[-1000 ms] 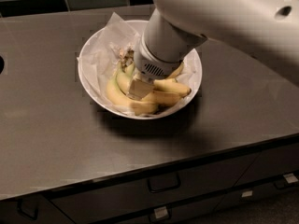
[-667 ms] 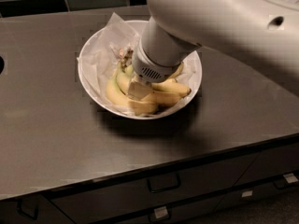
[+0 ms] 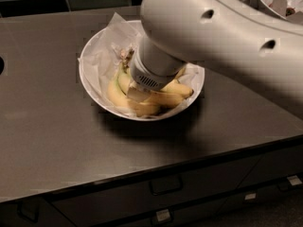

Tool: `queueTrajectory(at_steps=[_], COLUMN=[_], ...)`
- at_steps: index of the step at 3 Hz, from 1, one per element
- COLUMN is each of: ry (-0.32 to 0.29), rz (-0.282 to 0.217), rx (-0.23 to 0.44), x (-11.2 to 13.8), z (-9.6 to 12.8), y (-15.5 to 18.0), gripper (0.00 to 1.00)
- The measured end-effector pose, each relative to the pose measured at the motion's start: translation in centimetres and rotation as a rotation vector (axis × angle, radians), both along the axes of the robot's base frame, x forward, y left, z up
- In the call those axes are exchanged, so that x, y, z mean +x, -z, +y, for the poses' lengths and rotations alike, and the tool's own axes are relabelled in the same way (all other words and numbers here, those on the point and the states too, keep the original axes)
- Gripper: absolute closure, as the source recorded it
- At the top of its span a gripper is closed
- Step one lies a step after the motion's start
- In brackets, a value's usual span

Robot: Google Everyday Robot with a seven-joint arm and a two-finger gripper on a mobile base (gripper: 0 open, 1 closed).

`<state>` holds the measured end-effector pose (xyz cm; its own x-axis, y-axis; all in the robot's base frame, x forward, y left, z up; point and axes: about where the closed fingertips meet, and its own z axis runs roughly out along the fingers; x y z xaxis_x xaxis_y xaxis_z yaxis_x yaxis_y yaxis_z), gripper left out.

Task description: Pick banana from white bowl

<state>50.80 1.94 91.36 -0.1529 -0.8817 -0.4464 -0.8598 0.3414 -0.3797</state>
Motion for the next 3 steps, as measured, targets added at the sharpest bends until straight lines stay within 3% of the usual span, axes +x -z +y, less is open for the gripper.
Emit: queueTrajectory(at_steps=[2,3], ry=[0.004,-0.003], rz=[0.009,0.009], rx=[0.001,0.008], x=[0.18,0.27], z=[0.13,0.75], y=[0.74,1.0], gripper=[0.52,0.58])
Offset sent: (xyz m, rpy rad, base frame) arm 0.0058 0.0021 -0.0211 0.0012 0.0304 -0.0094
